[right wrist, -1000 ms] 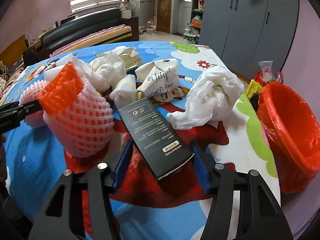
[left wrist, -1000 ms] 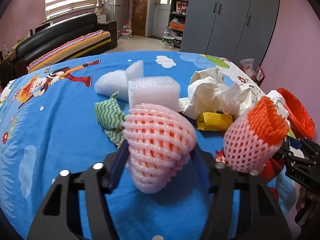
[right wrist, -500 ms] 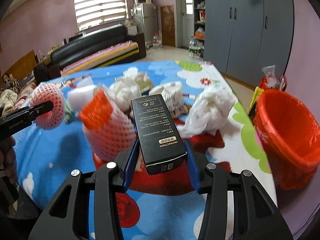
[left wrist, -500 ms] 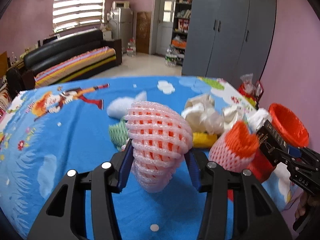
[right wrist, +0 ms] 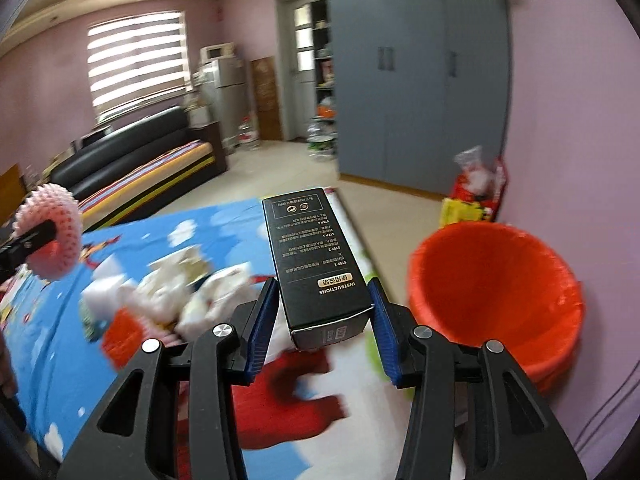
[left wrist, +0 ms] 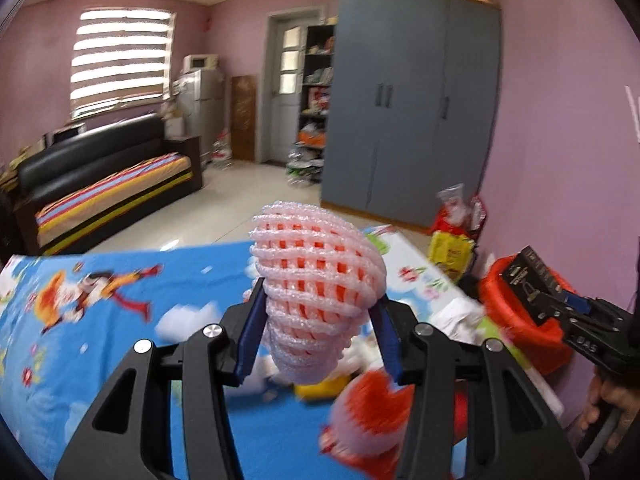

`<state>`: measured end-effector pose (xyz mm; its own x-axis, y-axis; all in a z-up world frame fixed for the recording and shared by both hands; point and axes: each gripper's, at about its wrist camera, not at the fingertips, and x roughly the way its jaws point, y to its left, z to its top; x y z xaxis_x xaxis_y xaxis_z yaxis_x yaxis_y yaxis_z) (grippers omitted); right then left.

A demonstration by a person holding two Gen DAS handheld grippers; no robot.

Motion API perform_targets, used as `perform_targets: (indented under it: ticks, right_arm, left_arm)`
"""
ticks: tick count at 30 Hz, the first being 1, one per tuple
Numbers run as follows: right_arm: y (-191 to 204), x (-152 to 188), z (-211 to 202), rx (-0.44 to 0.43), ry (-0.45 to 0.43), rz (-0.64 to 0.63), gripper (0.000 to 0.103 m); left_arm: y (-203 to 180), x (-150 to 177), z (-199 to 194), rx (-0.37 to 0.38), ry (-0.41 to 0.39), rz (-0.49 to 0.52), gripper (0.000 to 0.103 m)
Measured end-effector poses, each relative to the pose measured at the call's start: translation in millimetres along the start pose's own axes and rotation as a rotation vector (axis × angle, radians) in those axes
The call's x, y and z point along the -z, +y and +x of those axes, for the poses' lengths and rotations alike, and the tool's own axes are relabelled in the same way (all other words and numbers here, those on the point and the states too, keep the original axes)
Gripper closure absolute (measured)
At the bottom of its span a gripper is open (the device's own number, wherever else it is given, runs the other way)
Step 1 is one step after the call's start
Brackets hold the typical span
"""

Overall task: Collect trash
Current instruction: 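Carry both items to the orange bin and open both tools to drop them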

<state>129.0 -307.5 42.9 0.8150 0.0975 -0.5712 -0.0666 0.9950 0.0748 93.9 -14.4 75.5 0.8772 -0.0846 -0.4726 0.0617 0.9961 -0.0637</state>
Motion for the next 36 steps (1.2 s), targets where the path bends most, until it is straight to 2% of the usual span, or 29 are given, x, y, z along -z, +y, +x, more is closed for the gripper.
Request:
perform_targets:
  ticks: [8, 16, 24, 29, 36]
  right_arm:
    - [-59.5, -19.1, 5.1, 0.126, -0.028, 0.06, 0.059]
    - [-117.0, -15.7, 12.9, 0.241, -0.012, 0.118, 0.058]
    - [-158.1, -2.1, 24.4, 0.338, 0.024, 0.169, 0.058]
    - [-168.2, -1.8, 25.8, 0.373, 0.026, 0.171, 0.058]
    - [-179.3, -0.4, 26.6, 0.401, 0.025, 0.178, 0.058]
  left_arm:
    - [-68.7, -25.5, 38.3, 0.159, 0.011, 0.065, 0.055]
    - [-139.8, -42.9, 79.6, 0.337, 0.044, 0.097, 0.054]
    - [-211.3, -40.7, 135.0, 0.52, 0.148, 0.122, 0.052]
    - [-238.5, -37.5, 167.7, 0.584, 0.197, 0.116, 0.051]
    - [-253.7, -30.7, 184.2, 0.659, 0.227, 0.089, 0.046]
